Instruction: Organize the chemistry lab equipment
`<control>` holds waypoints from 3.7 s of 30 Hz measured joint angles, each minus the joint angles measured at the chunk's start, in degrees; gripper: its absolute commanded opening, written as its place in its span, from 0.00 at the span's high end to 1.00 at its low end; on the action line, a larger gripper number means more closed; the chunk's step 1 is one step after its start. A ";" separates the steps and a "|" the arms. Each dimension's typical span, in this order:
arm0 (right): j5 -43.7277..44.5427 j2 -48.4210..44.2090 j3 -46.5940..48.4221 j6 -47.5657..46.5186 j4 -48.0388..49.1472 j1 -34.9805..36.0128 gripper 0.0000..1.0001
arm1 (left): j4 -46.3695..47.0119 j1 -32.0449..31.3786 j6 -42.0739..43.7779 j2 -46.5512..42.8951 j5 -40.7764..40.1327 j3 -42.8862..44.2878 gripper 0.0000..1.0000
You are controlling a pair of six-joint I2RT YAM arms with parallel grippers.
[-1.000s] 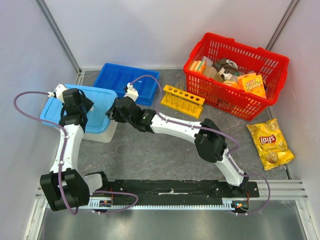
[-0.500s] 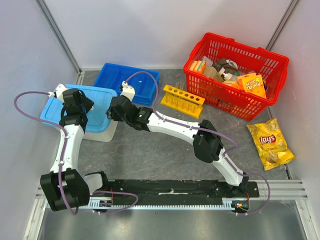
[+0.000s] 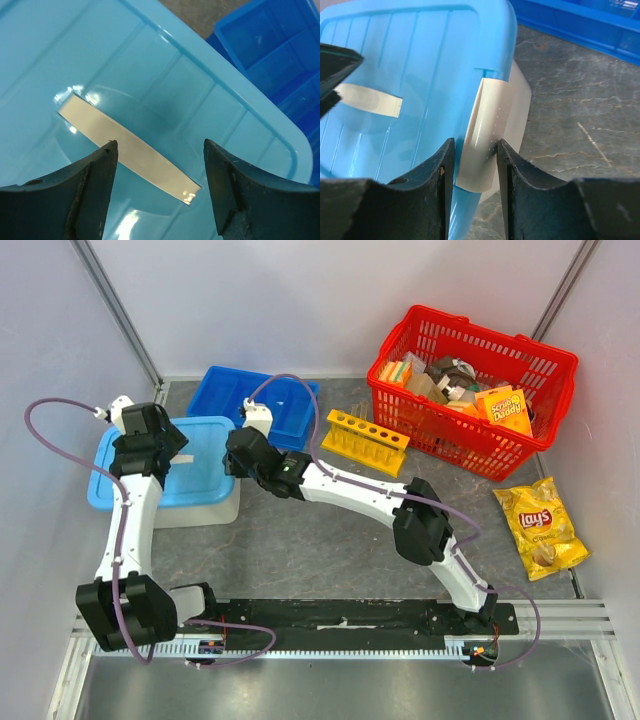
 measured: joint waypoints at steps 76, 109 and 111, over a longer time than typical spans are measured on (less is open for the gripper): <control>-8.04 -1.99 0.35 -29.68 -2.62 -9.35 0.64 | -14.05 23.19 1.84 -28.61 1.81 -14.60 0.11; -7.85 -0.37 4.57 -32.26 -6.54 -10.36 0.65 | -3.39 24.22 -21.68 -38.82 12.59 -30.60 0.07; -7.85 -0.37 4.74 -32.26 -6.84 -10.54 0.66 | -2.14 24.24 -22.95 -39.80 13.60 -31.80 0.16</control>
